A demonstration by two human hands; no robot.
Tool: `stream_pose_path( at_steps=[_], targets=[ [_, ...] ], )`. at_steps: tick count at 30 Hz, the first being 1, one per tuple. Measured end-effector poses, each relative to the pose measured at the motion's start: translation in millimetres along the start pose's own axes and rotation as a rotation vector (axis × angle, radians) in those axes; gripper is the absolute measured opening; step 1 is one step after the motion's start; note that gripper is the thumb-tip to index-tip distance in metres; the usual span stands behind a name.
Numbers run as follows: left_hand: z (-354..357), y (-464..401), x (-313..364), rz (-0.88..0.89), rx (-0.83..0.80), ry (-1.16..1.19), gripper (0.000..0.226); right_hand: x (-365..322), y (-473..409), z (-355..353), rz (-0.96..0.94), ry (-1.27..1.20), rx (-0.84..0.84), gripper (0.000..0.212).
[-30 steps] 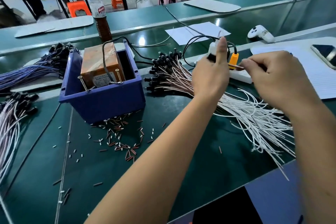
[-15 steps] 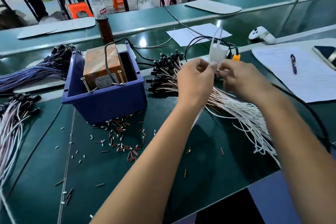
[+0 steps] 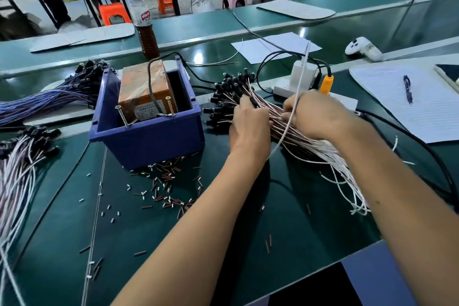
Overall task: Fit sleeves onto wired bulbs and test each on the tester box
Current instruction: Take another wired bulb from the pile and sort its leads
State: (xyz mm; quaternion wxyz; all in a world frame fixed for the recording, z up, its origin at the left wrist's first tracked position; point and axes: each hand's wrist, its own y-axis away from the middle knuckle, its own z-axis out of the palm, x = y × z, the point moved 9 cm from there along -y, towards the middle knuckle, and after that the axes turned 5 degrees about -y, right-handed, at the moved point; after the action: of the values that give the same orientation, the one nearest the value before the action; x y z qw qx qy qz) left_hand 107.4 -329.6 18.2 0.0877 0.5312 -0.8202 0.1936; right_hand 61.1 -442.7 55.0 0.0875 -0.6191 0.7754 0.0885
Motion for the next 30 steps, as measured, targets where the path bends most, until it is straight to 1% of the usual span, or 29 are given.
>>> stream_pose_path(
  at_steps=[3, 5, 7, 9, 12, 13, 15, 16, 18, 20, 21, 23, 25, 26, 27, 30],
  targets=[
    [-4, -7, -1, -0.002, 0.041, -0.006, 0.017, 12, 13, -17, 0.074, 0.125, -0.114, 0.022],
    [-5, -6, 1, 0.003, 0.079, -0.035, 0.016, 24, 23, -26, 0.120, 0.166, -0.170, 0.023],
    [-3, -3, 1, -0.021, 0.096, -0.037, 0.010, 40, 33, -21, 0.195, 0.102, -0.246, 0.027],
    [-1, -2, 1, -0.031, 0.109, -0.028, 0.010, 54, 43, -5, 0.271, 0.009, -0.324, 0.036],
    [-3, -2, 5, -0.017, 0.116, -0.069, 0.013, 67, 53, 12, 0.363, -0.096, -0.364, 0.050],
    [-4, -1, 7, -0.005, 0.109, -0.108, 0.013, 66, 55, 9, 0.354, -0.060, -0.350, 0.050],
    [-4, 2, 10, 0.025, 0.093, -0.162, 0.015, 58, 57, -6, 0.285, 0.118, -0.283, 0.048],
    [-5, 4, 11, 0.036, 0.087, -0.168, 0.019, 52, 57, -16, 0.252, 0.178, -0.241, 0.049],
    [-10, 9, 12, 0.059, 0.093, -0.138, 0.029, 40, 57, -33, 0.218, 0.190, -0.179, 0.048],
    [-21, 17, 11, 0.084, 0.116, -0.058, 0.039, 20, 59, -48, 0.169, 0.180, -0.116, 0.042],
    [-28, 21, 9, 0.096, 0.116, -0.002, 0.040, 7, 59, -54, 0.135, 0.163, -0.070, 0.036],
    [-43, 29, 3, 0.107, 0.087, 0.127, 0.029, -24, 59, -63, 0.058, 0.099, 0.023, 0.026],
    [-59, 40, -11, 0.096, 0.015, 0.210, 0.019, -61, 58, -60, -0.034, -0.003, 0.081, 0.025],
    [-66, 45, -21, 0.085, -0.048, 0.216, 0.017, -81, 56, -53, -0.082, -0.058, 0.077, 0.023],
    [-71, 51, -33, 0.073, -0.131, 0.208, 0.017, -102, 55, -44, -0.128, -0.104, 0.051, 0.022],
    [-80, 74, -89, -0.017, -0.392, 0.150, 0.019, -163, 55, -7, -0.256, -0.194, -0.093, 0.025]
  ],
)
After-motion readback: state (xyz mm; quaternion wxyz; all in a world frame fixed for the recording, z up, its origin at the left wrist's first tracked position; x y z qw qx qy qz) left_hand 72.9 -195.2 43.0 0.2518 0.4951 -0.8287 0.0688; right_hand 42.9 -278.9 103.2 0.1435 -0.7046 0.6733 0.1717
